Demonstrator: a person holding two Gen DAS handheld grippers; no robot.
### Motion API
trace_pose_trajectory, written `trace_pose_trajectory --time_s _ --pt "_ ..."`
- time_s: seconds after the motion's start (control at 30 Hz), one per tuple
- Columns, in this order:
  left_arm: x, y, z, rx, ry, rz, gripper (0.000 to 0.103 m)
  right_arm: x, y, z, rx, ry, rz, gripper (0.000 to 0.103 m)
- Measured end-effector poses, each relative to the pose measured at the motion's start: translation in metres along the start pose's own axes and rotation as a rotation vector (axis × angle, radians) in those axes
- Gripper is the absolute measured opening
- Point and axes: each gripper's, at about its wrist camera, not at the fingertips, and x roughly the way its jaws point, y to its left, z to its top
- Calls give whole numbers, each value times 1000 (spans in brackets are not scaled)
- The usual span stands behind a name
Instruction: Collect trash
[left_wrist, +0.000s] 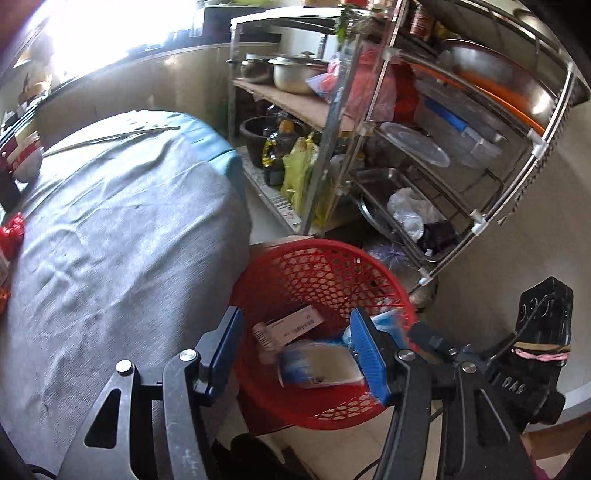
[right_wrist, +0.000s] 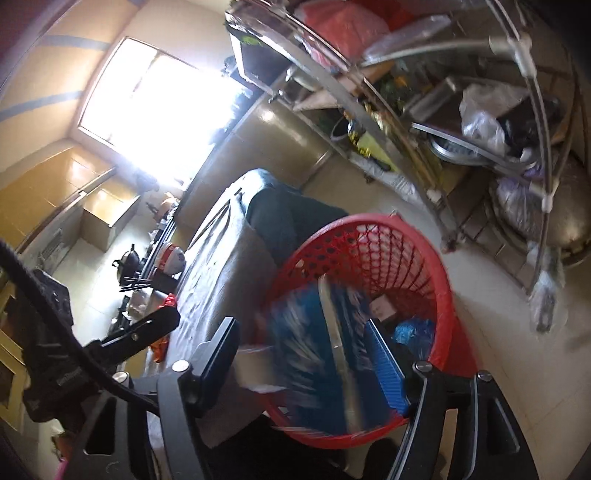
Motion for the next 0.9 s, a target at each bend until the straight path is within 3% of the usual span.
trace_pose_trajectory --time_s 0.17,0.43,0.53,0.9 --pt "-28 15 -13 9 -30 51 61 -14 9 -5 -33 -33 12 73" --pt "-106 32 -55 82 -141 336 63 -40 43 -22 -123 -42 33 73" --pt "-145 51 -74 25 -205 413 78 -41 68 -32 -166 -28 55 73" --pt "-236 122 -128 -203 -347 629 84 -18 185 -89 -416 65 150 73"
